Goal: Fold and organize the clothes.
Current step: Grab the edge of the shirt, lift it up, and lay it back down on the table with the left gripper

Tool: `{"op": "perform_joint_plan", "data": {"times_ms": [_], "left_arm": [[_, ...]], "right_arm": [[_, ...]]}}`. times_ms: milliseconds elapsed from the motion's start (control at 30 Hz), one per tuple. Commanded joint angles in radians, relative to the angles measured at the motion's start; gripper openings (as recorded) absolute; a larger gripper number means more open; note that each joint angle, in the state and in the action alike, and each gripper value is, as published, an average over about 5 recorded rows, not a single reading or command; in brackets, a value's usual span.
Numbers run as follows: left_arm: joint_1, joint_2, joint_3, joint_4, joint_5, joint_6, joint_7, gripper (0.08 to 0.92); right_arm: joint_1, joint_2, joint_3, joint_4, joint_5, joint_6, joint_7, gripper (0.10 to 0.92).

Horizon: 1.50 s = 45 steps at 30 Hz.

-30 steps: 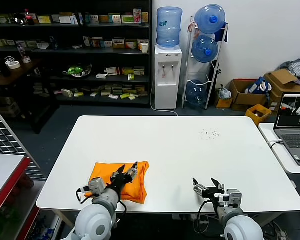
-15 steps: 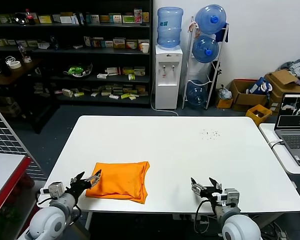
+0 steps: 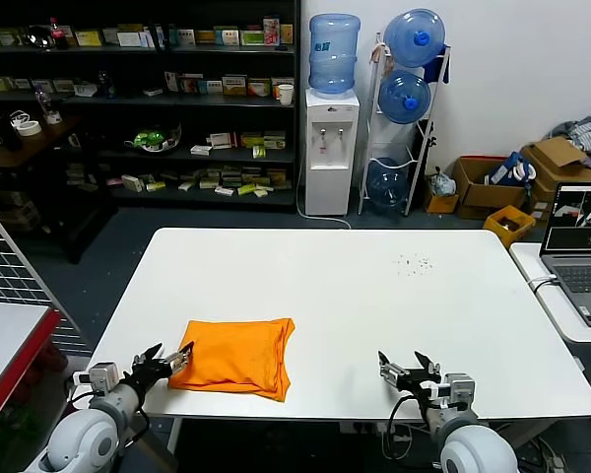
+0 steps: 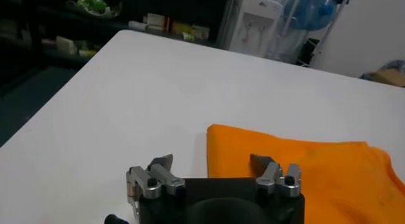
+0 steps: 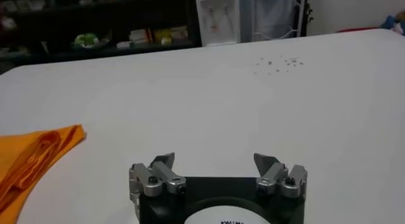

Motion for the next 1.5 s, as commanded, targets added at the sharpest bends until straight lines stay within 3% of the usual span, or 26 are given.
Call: {"op": "perform_joint_plan", "data": {"times_ms": [33, 200, 733, 933, 1167, 1333, 1500], "left_arm": [[0.000, -0.011, 0.008, 0.036, 0.038, -0.008, 0.012, 0.823], [-0.003, -0.025, 0.017, 0.034, 0.048, -0.013, 0.001, 0.778], [-0.013, -0.069, 0.035, 0.013, 0.067, -0.040, -0.019, 0.316], [0.006, -0.097, 0.013, -0.066, 0.120, -0.042, -0.062, 0.141], [0.064, -0.111, -0.063, -0.288, 0.193, 0.012, -0.201, 0.105], [0.100, -0.028, -0.124, -0.404, 0.184, 0.059, -0.269, 0.105], [0.149, 0.092, -0.218, -0.402, 0.159, 0.071, -0.291, 0.105]], "right_arm": [[-0.003, -0.003, 0.002, 0.000, 0.000, 0.000, 0.001, 0.823], [-0.003, -0.006, 0.003, 0.001, 0.001, 0.000, 0.001, 0.823], [-0.004, -0.002, 0.003, -0.003, 0.000, 0.002, 0.001, 0.823], [-0.003, 0.000, 0.003, -0.005, -0.001, 0.004, 0.001, 0.823], [0.002, 0.001, 0.002, -0.006, 0.000, 0.008, 0.000, 0.823], [0.012, 0.000, -0.004, -0.010, 0.000, 0.015, -0.002, 0.823], [0.017, -0.004, -0.007, -0.012, 0.002, 0.025, -0.007, 0.823]]}}
